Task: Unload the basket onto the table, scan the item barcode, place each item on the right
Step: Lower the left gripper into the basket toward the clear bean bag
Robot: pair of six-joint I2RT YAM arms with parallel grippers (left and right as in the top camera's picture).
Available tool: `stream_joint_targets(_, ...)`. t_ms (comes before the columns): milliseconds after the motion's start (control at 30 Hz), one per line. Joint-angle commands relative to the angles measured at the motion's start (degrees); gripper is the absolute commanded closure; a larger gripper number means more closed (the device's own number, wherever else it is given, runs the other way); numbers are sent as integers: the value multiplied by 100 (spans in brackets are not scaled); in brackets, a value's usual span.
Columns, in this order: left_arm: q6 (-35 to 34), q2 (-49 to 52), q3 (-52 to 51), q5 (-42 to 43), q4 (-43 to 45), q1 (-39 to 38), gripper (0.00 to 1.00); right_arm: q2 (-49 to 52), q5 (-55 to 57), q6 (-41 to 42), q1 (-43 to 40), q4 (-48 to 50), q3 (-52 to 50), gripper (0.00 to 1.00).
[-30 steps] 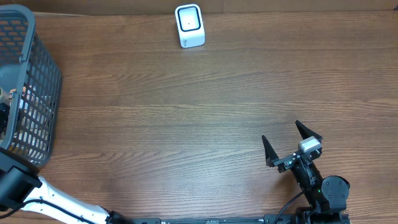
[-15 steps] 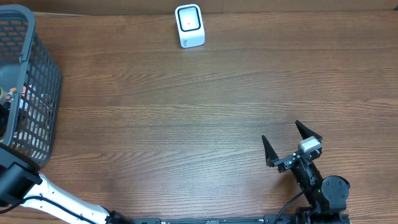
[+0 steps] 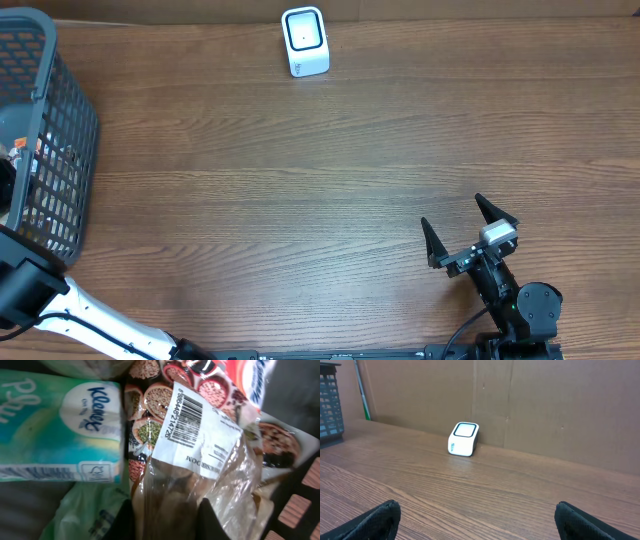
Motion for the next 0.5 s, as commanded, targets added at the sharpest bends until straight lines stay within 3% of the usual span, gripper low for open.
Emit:
stream_joint_targets(0,-291,92,-114,-122,-92,-66,96,-68,-33,39,-7,37,-68,0)
stream_joint_targets(467,-1329,-1923,31,-164,273,-76,96,-68,-33,39,-7,37,-68,0)
